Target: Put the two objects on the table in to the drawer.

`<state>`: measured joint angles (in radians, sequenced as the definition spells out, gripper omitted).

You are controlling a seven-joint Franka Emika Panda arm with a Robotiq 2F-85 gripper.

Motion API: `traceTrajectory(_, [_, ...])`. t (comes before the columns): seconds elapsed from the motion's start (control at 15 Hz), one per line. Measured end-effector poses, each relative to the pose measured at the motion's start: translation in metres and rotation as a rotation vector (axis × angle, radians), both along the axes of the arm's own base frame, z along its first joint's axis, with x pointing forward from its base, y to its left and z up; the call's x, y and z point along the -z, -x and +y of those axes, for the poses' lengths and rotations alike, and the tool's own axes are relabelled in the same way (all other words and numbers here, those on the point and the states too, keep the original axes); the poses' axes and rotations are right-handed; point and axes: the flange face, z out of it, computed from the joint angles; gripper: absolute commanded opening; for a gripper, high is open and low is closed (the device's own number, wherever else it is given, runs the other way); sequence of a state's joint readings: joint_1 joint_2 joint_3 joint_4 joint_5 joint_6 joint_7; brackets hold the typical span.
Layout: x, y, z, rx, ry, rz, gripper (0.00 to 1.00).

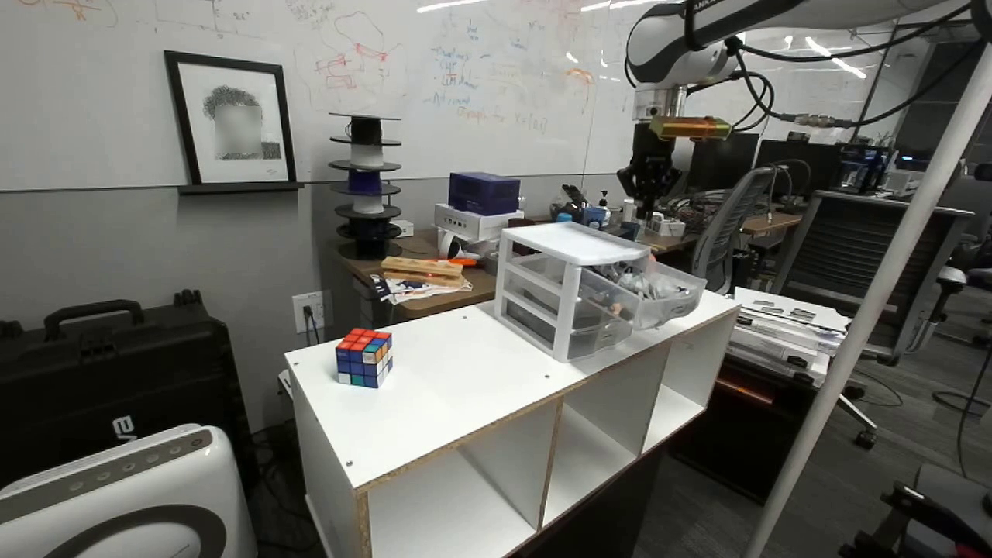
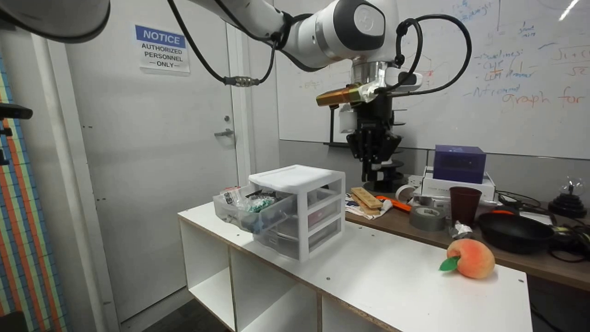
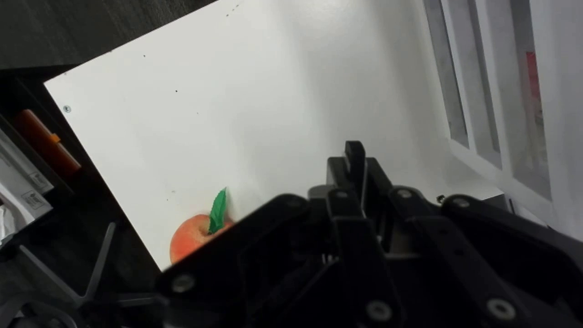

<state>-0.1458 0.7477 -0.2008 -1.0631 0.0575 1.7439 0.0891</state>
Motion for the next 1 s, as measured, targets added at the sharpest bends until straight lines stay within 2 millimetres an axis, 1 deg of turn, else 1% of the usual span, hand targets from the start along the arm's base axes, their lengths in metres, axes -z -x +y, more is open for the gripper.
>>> traceTrajectory(0.13, [0.005,0.000,0.001,-0.001,-0.002,0.007,0.03])
traceTrajectory(0.27, [0.017,0.000,0.006,-0.011,0.001,0.023,0.03])
traceTrajectory(0.33, [0.027,0.000,0.012,-0.025,0.015,0.028,0.03])
traceTrajectory(0.53, [0.060,0.004,0.040,-0.106,0.091,0.046,0.03])
traceTrajectory(0.67, [0.074,0.008,0.058,-0.176,0.159,0.041,0.03])
traceTrajectory(0.8, [0.079,0.014,0.069,-0.228,0.230,0.003,0.03])
traceTrajectory(1.0, [0.079,0.030,0.074,-0.280,0.287,-0.073,0.03])
